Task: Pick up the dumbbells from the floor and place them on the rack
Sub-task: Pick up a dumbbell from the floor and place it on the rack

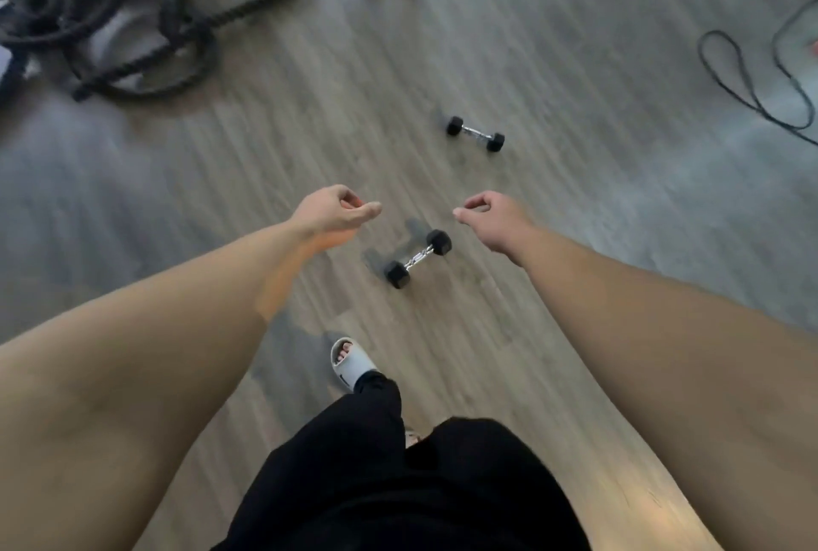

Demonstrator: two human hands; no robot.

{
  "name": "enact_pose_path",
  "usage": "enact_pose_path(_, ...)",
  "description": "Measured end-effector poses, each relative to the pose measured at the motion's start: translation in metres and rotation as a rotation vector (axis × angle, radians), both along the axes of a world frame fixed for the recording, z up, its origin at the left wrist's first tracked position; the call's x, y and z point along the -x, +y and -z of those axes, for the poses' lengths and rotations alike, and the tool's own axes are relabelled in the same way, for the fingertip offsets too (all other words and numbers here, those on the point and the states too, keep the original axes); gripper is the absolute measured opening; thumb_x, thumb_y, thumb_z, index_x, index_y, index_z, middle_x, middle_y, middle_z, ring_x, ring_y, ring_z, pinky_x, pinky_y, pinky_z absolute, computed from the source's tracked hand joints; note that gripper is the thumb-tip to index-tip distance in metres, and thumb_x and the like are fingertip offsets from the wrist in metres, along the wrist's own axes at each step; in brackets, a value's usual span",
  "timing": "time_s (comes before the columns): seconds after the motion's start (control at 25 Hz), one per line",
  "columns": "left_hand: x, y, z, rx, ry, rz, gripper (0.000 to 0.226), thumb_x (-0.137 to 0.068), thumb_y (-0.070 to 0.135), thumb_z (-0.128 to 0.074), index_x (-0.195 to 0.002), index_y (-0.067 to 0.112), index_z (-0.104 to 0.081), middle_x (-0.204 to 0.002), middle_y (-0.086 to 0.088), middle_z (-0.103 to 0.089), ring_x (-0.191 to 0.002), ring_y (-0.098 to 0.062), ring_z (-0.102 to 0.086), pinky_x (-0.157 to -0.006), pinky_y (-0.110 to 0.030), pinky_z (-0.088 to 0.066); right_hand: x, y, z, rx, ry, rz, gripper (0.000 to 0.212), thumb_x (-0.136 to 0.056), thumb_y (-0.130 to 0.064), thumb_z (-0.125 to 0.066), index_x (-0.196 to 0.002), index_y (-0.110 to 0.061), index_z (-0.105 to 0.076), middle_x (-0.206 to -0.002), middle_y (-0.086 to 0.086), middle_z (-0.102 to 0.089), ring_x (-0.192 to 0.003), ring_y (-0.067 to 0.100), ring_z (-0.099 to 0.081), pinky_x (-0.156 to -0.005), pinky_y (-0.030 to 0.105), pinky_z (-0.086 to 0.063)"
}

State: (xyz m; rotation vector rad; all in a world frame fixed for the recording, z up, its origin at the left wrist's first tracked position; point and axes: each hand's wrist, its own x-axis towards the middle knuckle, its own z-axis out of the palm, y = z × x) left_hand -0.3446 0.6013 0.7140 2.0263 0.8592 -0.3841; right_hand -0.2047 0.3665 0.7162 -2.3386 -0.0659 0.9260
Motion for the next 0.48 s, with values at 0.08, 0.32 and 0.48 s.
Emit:
enact_pose_path(0.08,-0.016,-0.006,0.024,0.042,0.056,-0.038,0.043,-0.086,0.064,-0.069,-0.099,0.023,-0.069,-0.086,0.015,-0.065,-0.082,-0.012,-0.064,-0.068,-0.028,-0.044,-0.031,0.003,0.021,0.019,0.018,-0.036,0.031,-0.083,-0.049,-0.076,-0.106,-0.031,-0.066,-0.094,-0.009,-0.065,-0.079,0.011,-0.063,-0.076,0.031,-0.050)
enact_pose_path(0.32,-0.051,-0.018,0.118,0.126,0.135,-0.250,0.039,-0.086,0.066,-0.068,-0.098,0.029,-0.068,-0.097,0.013,-0.069,-0.084,-0.004,-0.064,-0.067,-0.027,-0.046,-0.134,0.024,0.137,0.087,0.141,-0.135,0.037,-0.092,-0.041,-0.074,-0.121,-0.021,-0.064,-0.107,0.001,-0.063,-0.082,0.013,-0.060,-0.078,0.031,-0.050)
enact_pose_path(0.48,-0.082,-0.027,0.225,0.179,0.148,-0.518,0.039,-0.086,0.064,-0.069,-0.099,0.028,-0.070,-0.104,0.007,-0.072,-0.093,-0.016,-0.070,-0.079,-0.038,-0.057,-0.181,0.048,0.266,0.176,0.254,-0.234,0.035,-0.095,-0.040,-0.071,-0.120,-0.017,-0.064,-0.108,0.003,-0.063,-0.075,0.011,-0.054,-0.068,0.029,-0.045)
